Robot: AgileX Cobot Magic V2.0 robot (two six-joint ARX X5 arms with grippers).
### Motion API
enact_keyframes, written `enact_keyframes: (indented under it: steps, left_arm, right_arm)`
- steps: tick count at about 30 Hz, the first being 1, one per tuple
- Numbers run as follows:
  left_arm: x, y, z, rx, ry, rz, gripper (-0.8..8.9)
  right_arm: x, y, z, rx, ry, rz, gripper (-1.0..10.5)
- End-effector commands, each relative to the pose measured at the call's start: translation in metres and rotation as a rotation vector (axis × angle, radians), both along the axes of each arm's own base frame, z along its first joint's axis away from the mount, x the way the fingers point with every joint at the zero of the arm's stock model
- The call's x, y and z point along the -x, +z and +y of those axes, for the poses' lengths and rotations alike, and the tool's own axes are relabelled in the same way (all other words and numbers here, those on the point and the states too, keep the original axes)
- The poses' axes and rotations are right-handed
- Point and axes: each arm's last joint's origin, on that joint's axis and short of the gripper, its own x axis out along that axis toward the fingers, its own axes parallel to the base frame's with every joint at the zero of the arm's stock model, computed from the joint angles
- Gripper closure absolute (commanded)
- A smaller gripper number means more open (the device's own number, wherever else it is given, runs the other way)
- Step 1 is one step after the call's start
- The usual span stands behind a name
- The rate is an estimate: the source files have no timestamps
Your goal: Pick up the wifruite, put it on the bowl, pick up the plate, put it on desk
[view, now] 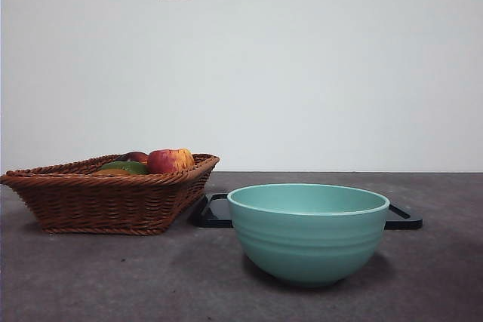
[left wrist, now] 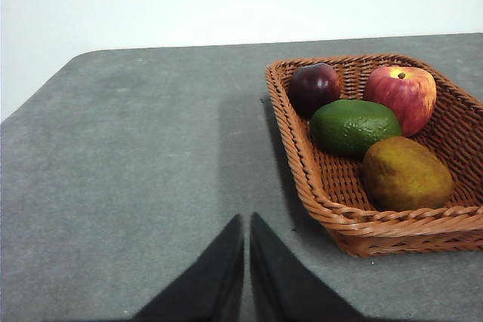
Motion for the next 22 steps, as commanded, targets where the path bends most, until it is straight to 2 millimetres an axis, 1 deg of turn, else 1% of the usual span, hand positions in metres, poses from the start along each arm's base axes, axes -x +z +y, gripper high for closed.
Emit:
enact_keyframes:
  steps: [1, 5, 22]
  left_arm:
    - [-0.0007, -0.0076, 0.0002, 0.005, 0.0, 0.027, 8.01]
    - [-0.0007, -0.0076, 0.0002, 0.005, 0.0, 0.027, 8.01]
    - [-0.0007, -0.0076, 0.0002, 0.005, 0.0, 0.027, 8.01]
  right_arm:
    - [-0.0001, -0.0024, -0.0002, -0.009, -0.003, 0.009, 9.4]
    - [-0.0005, 0.0001, -0.0004, -0.007, -0.009, -0.017, 9.4]
    - [-0.0005, 0.0001, -0.0004, -0.007, -0.011, -0.017, 9.4]
